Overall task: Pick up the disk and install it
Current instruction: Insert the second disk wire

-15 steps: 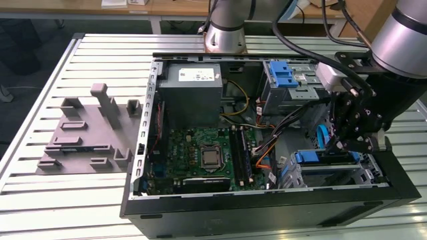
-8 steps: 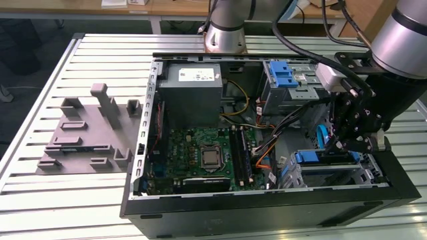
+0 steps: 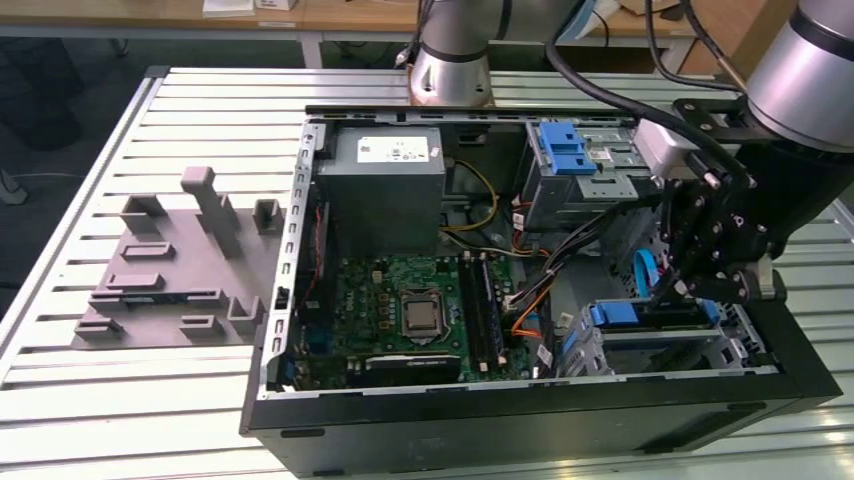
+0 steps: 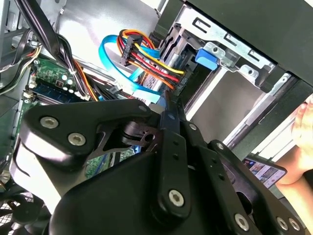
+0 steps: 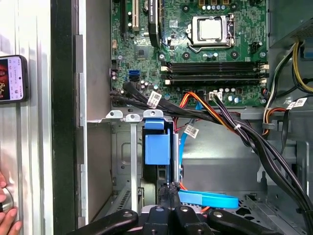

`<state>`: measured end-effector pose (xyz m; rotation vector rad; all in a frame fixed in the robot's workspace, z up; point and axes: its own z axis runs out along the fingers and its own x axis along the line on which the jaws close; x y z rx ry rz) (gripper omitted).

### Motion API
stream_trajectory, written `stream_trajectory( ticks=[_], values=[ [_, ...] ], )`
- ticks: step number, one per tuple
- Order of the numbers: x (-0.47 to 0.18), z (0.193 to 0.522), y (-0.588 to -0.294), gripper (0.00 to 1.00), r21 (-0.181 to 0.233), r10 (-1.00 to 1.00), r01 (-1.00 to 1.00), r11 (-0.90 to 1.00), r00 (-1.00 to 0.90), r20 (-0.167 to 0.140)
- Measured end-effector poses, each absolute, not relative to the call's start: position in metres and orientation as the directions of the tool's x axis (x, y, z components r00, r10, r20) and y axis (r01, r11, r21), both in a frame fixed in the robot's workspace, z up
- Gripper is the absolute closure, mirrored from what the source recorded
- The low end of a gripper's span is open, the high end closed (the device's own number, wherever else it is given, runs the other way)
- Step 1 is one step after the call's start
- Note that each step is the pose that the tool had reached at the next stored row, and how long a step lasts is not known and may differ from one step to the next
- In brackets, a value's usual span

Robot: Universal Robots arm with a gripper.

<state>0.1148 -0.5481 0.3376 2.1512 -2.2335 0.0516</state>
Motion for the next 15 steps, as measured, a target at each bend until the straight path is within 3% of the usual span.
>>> stream_trajectory(
  ticks=[15],
  values=[
    [0.1148, 0.3412, -0.5481, 0.89, 0.004, -0.998, -0.999, 0.038, -0.037, 0.052]
  ],
)
